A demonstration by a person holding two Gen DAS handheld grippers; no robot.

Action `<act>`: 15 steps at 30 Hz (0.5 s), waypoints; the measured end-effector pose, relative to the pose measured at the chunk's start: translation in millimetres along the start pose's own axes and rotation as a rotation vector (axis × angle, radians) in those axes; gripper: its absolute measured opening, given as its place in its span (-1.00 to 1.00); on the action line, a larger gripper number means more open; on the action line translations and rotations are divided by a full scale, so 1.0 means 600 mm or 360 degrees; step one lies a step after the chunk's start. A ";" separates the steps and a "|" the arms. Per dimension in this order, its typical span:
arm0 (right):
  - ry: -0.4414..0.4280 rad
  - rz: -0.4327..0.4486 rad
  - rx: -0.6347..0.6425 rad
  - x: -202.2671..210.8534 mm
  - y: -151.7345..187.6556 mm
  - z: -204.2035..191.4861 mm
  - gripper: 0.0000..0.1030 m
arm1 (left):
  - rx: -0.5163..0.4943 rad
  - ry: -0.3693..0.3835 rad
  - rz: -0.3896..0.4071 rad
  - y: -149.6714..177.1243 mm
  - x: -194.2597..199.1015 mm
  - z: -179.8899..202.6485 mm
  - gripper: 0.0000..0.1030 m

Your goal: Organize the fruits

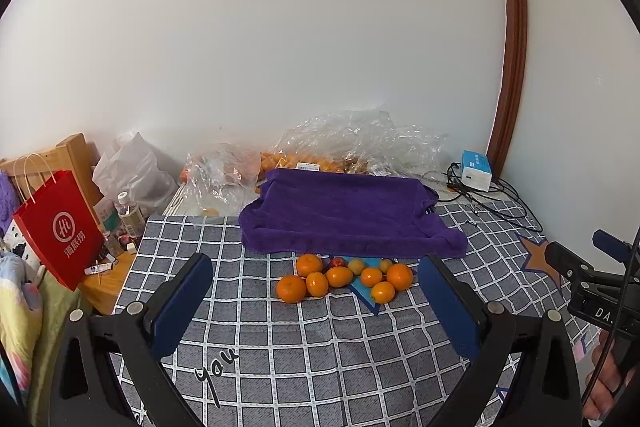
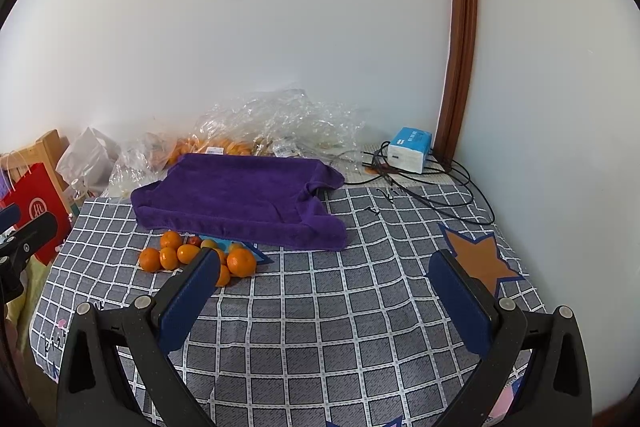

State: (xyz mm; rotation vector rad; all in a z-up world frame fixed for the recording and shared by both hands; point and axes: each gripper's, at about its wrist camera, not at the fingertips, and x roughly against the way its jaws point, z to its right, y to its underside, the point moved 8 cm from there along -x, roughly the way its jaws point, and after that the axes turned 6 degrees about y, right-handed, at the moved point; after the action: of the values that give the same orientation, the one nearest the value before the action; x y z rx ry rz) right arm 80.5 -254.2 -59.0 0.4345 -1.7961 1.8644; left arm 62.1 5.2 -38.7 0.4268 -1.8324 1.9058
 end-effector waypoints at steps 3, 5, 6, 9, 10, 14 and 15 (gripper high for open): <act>-0.0002 0.0001 0.0000 0.000 0.000 0.000 0.99 | 0.0004 0.0001 -0.0001 0.000 0.000 0.000 1.00; -0.0004 0.0002 0.0000 0.000 -0.001 -0.001 0.99 | 0.0003 0.0001 -0.0001 -0.001 0.000 0.000 1.00; -0.0002 0.0002 0.0001 0.001 -0.001 -0.001 0.99 | 0.0003 0.0001 -0.0001 0.000 0.000 0.000 1.00; -0.0003 0.0006 0.0003 0.002 0.000 -0.002 0.99 | 0.0003 0.0001 0.0000 0.000 0.000 -0.001 1.00; -0.0004 0.0006 0.0003 0.003 0.001 -0.002 0.99 | 0.0003 0.0003 0.0000 0.000 0.000 -0.001 1.00; -0.0005 0.0009 0.0004 0.003 0.002 -0.002 0.99 | 0.0007 0.0001 -0.0002 0.000 0.000 0.000 1.00; -0.0006 0.0010 0.0004 0.004 0.002 -0.002 0.99 | 0.0008 0.0003 -0.0004 0.000 0.000 0.000 1.00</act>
State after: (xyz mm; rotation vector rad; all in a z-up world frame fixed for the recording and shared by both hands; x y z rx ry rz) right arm 78.2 -252.8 -59.0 0.4343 -1.7994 1.8716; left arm 62.1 5.5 -38.5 0.4287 -1.8259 1.9088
